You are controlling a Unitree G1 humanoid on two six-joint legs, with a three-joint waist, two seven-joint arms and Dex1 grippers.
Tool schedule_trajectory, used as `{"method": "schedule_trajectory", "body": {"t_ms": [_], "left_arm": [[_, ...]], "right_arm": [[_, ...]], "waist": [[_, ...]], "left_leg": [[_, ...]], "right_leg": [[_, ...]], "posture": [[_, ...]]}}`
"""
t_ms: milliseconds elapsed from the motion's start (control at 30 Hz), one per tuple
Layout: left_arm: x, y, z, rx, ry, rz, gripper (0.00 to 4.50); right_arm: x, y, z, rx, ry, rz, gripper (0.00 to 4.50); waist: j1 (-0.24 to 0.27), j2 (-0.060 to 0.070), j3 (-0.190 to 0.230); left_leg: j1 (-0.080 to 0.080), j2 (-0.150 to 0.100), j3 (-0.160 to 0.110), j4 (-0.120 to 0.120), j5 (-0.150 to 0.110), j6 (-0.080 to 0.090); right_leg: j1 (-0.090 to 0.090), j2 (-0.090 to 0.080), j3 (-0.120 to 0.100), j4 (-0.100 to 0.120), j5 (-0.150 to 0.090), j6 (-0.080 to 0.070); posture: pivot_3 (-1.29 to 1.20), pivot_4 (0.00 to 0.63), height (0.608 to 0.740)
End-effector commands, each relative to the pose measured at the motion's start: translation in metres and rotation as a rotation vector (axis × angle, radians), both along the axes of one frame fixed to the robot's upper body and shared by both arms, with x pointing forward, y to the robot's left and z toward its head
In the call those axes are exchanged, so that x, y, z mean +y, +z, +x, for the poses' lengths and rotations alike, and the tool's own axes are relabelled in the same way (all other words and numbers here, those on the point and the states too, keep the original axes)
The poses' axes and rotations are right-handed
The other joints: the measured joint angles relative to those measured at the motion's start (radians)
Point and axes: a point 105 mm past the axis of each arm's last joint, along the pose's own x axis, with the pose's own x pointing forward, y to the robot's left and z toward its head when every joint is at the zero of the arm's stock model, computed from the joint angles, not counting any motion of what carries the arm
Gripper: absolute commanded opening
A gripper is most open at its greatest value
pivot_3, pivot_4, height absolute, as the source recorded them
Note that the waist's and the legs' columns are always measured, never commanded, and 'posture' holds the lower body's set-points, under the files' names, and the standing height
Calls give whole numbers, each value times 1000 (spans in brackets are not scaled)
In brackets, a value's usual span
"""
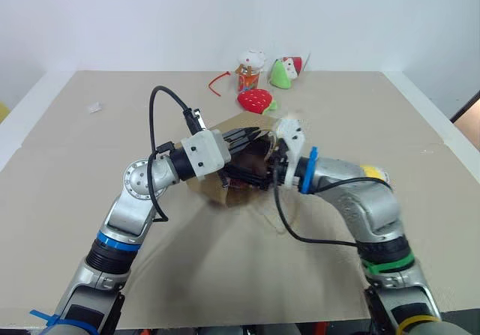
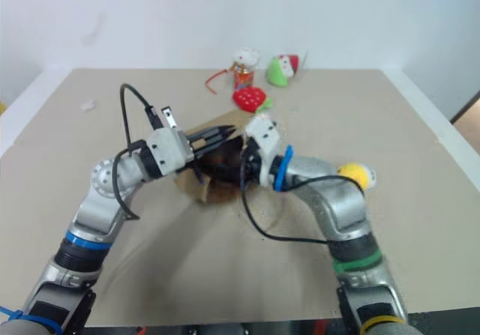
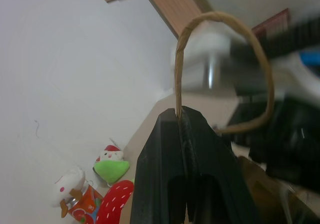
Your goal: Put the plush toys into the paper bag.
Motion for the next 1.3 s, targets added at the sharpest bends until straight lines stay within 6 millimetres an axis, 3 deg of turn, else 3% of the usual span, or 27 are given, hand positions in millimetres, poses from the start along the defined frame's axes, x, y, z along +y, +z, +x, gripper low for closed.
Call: {"method": "schedule_trajectory", "body": {"t_ms": [33, 100, 233, 500, 567, 667, 900, 1067, 1167, 1300], "left_arm": [[1, 12, -1, -58, 0, -8, 0], [1, 13, -1, -63, 2, -4, 0], [3, 15, 0, -69, 2, -6, 0], [1, 14, -6, -80, -22, 5, 0], [0, 14, -7, -83, -26, 8, 0], [-1, 13, -8, -85, -27, 7, 0], [-3, 13, -9, -83, -32, 5, 0], [-3, 14, -8, -85, -33, 6, 0], [-4, 14, -8, -87, -34, 8, 0], [-3, 15, -7, -87, -32, 5, 0]], "right_arm": [[-12, 12, -10, -23, 8, 11, 4311], [-22, 12, -14, -3, 0, 1, 4311], [-66, 6, -20, 48, -79, -73, 4311], [-169, 32, 17, -107, -527, -220, 4311], [-183, 28, 21, -109, -596, -233, 4311], [-208, 6, 23, -62, -713, -259, 4311], [-228, -47, 18, 128, -874, -205, 4311], [-228, -65, 15, 193, -893, -186, 4311], [-232, -69, 16, 183, -914, -195, 3584], [-232, -68, 17, 159, -903, -222, 1715]], "waist": [[0, 0, 0], [-2, 0, 0], [4, 0, 0], [-1, 0, 0], [-1, 0, 0], [0, 0, 0], [-2, 1, 0], [-1, 1, 0], [-1, 1, 0], [-1, 1, 0]], "left_leg": [[0, 0, 0, 0, 0, 0], [0, 0, 0, 0, 0, 0], [1, 0, -1, 0, 0, 0], [1, -2, 2, 0, 0, 0], [2, -1, 2, 0, 0, 0], [2, -1, 1, -1, 0, 0], [2, -1, 3, -2, 0, 0], [3, -2, 3, 0, 1, 2], [4, -2, 3, 0, 1, 2], [3, -3, 4, 0, 1, 2]], "right_leg": [[0, 0, 0, 0, 0, 0], [0, 0, 1, 0, 0, 0], [0, 1, 0, 0, 0, 0], [1, 0, 3, -1, 0, 1], [0, 1, 4, -1, 0, 1], [0, 2, 6, -1, 0, 1], [0, 1, 9, -1, 0, 2], [1, 2, 10, -1, 1, 3], [2, 2, 10, -1, 1, 3], [2, 2, 11, -1, 2, 4]], "posture": [[0, 150, 740], [0, 150, 740], [0, 150, 740], [0, 150, 740], [0, 150, 740], [0, 150, 740], [0, 150, 740], [0, 150, 740], [0, 150, 740], [0, 150, 740]]}}
